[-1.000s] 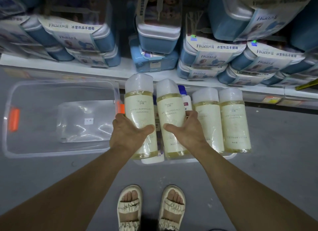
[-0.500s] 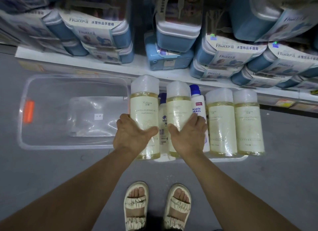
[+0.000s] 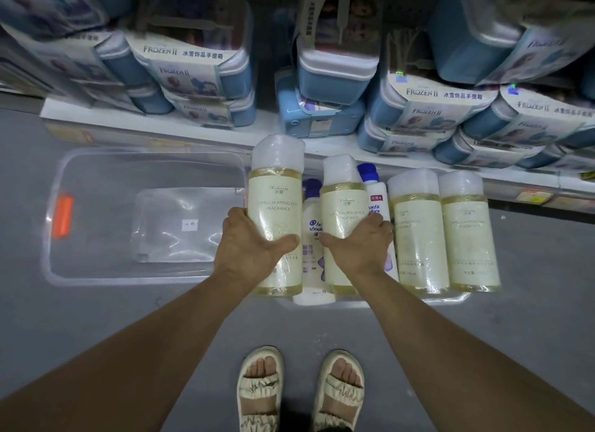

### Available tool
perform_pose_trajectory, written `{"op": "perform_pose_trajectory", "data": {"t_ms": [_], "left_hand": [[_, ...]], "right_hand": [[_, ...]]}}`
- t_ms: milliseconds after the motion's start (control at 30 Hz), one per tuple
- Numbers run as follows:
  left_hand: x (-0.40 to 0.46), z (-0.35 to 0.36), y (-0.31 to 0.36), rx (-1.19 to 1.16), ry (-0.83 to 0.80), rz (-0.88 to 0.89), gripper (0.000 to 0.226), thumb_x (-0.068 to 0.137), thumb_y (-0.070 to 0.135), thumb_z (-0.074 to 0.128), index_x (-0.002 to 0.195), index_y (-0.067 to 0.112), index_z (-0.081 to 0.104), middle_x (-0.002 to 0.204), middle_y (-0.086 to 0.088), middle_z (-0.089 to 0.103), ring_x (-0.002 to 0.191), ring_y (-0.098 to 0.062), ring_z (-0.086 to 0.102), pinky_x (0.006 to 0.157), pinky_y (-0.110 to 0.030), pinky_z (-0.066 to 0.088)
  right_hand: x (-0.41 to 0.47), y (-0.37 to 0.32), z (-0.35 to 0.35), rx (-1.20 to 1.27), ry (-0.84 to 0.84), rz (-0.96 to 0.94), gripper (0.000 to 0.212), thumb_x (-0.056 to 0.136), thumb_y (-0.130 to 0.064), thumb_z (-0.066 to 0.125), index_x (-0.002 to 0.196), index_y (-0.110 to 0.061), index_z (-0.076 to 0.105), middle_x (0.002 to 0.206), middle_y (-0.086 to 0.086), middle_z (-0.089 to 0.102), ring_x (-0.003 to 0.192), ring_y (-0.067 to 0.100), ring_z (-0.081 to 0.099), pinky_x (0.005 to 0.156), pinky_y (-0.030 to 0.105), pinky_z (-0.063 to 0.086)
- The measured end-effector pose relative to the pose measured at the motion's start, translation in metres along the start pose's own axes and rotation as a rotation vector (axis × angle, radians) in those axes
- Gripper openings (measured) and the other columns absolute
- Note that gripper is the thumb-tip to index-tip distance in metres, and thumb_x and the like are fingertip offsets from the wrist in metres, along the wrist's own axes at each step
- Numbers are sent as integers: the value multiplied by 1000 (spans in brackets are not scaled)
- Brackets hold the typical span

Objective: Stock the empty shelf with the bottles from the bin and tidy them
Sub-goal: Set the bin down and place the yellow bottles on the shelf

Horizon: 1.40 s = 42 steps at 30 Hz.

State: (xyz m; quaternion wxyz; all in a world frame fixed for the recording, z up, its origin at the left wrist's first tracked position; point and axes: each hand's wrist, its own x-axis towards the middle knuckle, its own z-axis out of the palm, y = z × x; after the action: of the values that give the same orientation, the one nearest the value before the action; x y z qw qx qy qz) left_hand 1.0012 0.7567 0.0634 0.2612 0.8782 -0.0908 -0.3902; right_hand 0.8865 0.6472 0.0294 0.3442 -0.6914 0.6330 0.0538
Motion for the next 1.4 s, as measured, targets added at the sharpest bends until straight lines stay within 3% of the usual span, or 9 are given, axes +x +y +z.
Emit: {"op": "perform_pose_trajectory", "data": {"t_ms": [167, 300, 567, 733, 1000, 1167, 1400], "left_hand": [[-18, -22, 15, -18, -7, 37, 93, 39, 58, 75, 114, 17, 39, 110, -2, 57, 93, -21, 62, 78, -45, 57], [-43, -48, 36, -85, 15, 92, 77, 60, 33, 87, 116, 12, 38, 112, -4, 57, 94, -19, 61, 74, -34, 53], [-116, -119, 97, -260, 45, 189, 67, 63, 19, 87, 106, 19, 35, 101, 2, 56, 90, -15, 58, 70, -28, 47], [-167, -176, 136, -334, 80, 236, 67, 65, 15, 85, 109, 19, 35, 104, 2, 55, 95, -17, 57, 70, -28, 45], [-249, -266, 202, -381, 146, 387, 66, 68, 16, 84, 113, 17, 35, 108, 1, 55, 96, -18, 58, 79, -34, 50], [-294, -319, 246, -396, 168, 496, 66, 68, 15, 83, 112, 16, 33, 106, 1, 52, 94, -18, 55, 81, -34, 50], [-338, -383, 298, -432, 177, 631, 75, 68, 15, 83, 124, 15, 33, 114, -1, 54, 103, -21, 57, 90, -40, 50]], "right_hand": [[-19, -5, -27, 142, 21, -74, 89, 62, -34, 86, 126, 0, 35, 129, 15, 38, 123, 28, 34, 102, 36, 34], [-42, -23, -67, 183, 64, -165, 86, 58, -29, 88, 122, -3, 38, 121, 12, 41, 117, 25, 36, 90, 33, 36], [-105, -81, -166, 215, 125, -268, 79, 57, -27, 88, 113, -13, 35, 117, 4, 36, 118, 22, 35, 89, 33, 38], [-153, -121, -238, 231, 190, -313, 81, 59, -25, 87, 119, -10, 36, 111, -1, 31, 117, 20, 36, 92, 37, 41], [-231, -183, -336, 254, 331, -426, 82, 57, -27, 88, 118, -11, 36, 107, -3, 30, 112, 19, 40, 83, 29, 39], [-274, -223, -386, 261, 419, -489, 80, 55, -32, 87, 114, -15, 35, 107, -3, 32, 110, 18, 40, 89, 35, 43], [-319, -275, -447, 269, 543, -579, 78, 54, -36, 86, 108, -20, 32, 105, -4, 32, 103, 12, 35, 81, 27, 37]]}}
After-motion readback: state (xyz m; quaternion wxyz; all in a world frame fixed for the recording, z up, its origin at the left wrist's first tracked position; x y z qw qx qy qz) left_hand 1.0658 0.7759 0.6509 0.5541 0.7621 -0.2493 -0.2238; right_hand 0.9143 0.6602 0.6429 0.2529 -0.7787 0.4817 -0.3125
